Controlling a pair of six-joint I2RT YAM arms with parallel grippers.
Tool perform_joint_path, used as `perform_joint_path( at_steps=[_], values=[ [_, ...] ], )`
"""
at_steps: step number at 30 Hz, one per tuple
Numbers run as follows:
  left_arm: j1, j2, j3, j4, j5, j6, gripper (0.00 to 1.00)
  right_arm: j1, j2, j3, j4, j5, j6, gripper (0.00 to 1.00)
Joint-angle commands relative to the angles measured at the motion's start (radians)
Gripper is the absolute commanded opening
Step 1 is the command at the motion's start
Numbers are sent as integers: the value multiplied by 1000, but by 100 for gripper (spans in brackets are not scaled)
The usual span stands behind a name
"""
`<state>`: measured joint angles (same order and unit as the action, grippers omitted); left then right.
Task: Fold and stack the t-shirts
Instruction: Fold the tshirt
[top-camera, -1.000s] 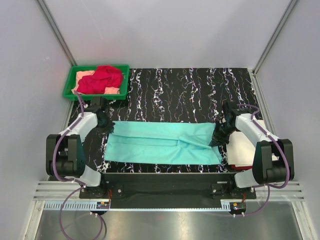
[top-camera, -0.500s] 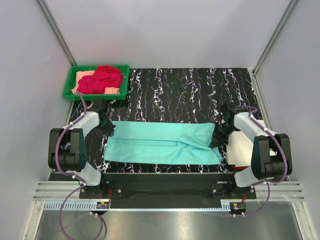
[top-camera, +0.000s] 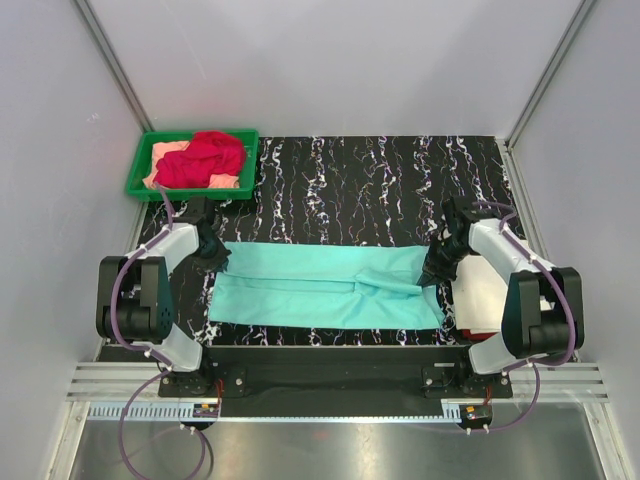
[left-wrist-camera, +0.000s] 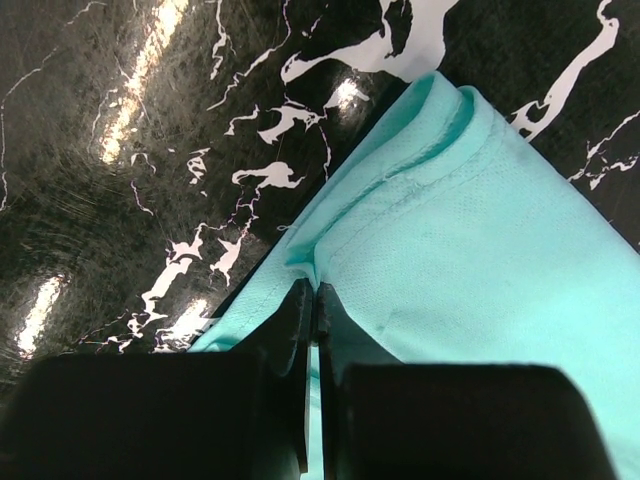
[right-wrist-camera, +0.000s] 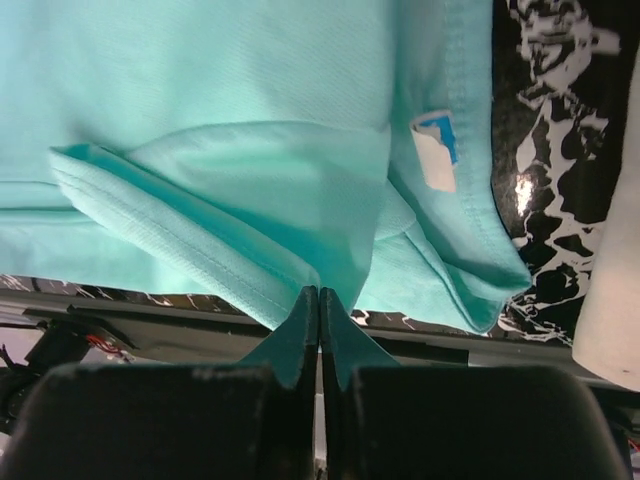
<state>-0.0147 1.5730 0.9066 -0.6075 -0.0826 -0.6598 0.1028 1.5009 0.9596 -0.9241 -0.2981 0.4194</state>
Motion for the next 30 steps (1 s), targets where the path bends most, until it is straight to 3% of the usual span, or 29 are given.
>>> perform_joint_path(
  at_steps=[1, 16, 30],
  values=[
    [5, -28, 29, 41, 10, 26, 0, 2, -19, 97, 14, 40, -4, 0],
    [4, 102, 297, 58, 101, 61, 0, -49, 321, 689, -35, 77, -73, 0],
    [7, 208, 408, 114, 136, 68, 0, -60, 482, 931, 31, 56, -47, 0]
  ],
)
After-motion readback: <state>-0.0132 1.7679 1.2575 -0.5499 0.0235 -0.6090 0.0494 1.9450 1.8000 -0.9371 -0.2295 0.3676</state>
